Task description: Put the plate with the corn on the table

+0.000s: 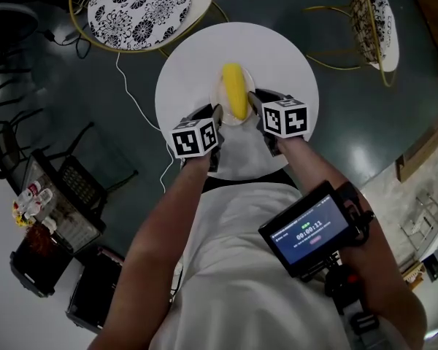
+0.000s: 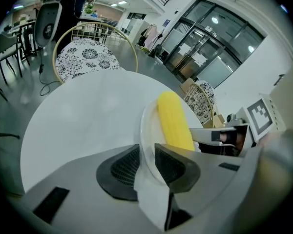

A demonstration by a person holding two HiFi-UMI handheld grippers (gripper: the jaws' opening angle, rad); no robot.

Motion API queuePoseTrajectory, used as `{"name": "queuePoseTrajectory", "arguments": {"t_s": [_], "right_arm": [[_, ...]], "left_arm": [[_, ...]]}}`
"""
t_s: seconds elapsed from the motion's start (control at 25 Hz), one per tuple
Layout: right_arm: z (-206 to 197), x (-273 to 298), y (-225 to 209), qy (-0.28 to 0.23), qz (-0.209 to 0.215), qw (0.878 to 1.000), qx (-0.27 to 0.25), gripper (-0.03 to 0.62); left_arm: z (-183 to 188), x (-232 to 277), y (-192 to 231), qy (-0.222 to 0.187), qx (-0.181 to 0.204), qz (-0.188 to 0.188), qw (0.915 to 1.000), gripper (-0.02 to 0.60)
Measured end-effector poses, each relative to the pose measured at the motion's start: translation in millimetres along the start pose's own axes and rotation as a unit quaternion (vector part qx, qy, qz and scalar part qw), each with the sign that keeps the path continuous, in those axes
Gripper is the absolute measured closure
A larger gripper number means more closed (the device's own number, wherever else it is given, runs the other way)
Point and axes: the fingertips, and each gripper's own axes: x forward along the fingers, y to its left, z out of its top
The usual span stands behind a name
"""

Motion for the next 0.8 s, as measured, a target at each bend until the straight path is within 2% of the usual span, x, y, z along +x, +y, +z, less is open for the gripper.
{"name": "queuePoseTrajectory", "arguments": {"t_s": [0.32,0.48,0.56,0.64,0.8], "right_arm": [[1.0,-34.3,-6.5,-0.041,-0.016,0.999,0.016,0.546],[0.7,-40.4,-5.3,-0.048,-0.007,0.999,0.015,0.549],[-0.8,-45.7,-3.4,-0.051,-0.003,0.999,0.010,0.586],[-0.1,-43.9,-0.1,-0.052,0.006,0.999,0.006,0.588],[-4.5,-48.1,6.3,-0.055,0.026,0.998,0.004,0.588]], "left_arm": [[-1.1,-27.0,-5.0,-0.040,-0.008,0.018,0.9990,0.503],[-6.4,-37.1,-1.6,-0.057,-0.013,0.018,0.9981,0.505],[-12.5,-43.3,-1.5,-0.063,-0.011,0.023,0.9977,0.543],[-16.0,-46.6,3.0,-0.066,-0.008,0.029,0.9973,0.574],[-25.0,-53.6,0.9,-0.078,-0.007,0.018,0.9968,0.575]]}}
